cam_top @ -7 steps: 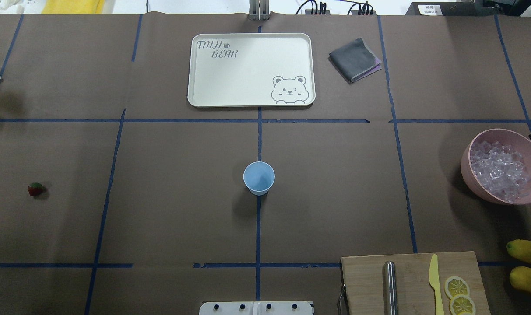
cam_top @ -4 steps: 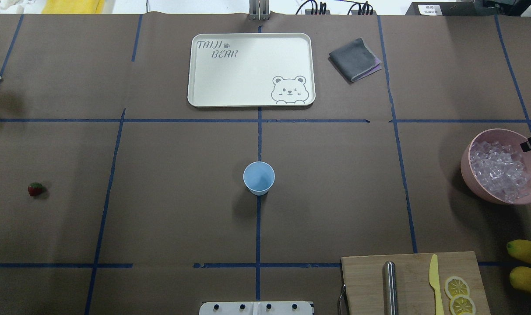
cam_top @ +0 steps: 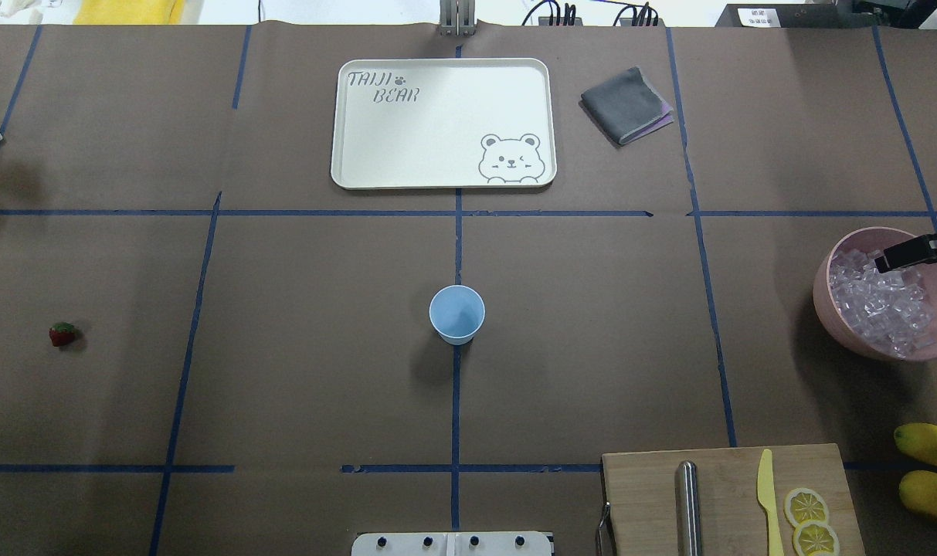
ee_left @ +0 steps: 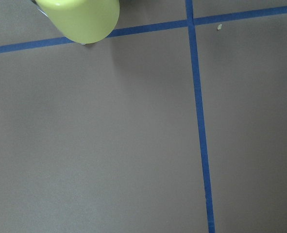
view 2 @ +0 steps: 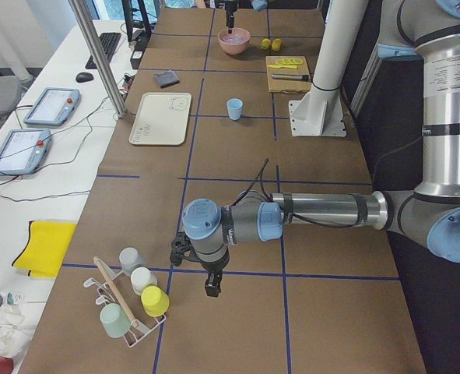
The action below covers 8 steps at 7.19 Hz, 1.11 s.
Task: Put ice and strawberries in cup
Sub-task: 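Lower the right gripper into the bowl and grasp an ice cube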
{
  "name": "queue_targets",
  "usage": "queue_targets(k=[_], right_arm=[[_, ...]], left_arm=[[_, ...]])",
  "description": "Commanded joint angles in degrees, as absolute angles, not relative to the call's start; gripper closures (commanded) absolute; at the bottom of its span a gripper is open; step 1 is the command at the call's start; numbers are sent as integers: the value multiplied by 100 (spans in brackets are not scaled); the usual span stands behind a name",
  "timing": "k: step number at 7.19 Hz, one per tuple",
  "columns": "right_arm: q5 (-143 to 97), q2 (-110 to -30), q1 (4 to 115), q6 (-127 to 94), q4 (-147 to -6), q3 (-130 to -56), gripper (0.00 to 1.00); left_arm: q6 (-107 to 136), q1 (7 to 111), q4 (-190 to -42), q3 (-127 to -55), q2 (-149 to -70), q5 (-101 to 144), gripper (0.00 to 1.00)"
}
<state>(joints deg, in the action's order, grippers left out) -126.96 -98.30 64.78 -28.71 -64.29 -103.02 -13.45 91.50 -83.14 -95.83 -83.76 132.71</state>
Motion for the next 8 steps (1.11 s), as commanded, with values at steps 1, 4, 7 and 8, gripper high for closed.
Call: queue_targets(k=[1,4,7,8], right_arm=[[-12665,-9739,6390,-2891,-6197,-9968,5],[-12630,-9686,6267,-2900,-6196,-9905,12],[-12630,-9694,6267,-2900,-6205,-9923,24],[-12673,-9686,6267,-2900,-6214,-9923,64]], left_arm=[[-1345,9141,-8314,-9580,-8376,13271,0],[-1345,9141,-8314,-9589,-8376,13271,0],[-1345,9132,-8314,-9589,-8376,13271,0],[-1345,9132,-8314,-9589,-8376,13271,0]])
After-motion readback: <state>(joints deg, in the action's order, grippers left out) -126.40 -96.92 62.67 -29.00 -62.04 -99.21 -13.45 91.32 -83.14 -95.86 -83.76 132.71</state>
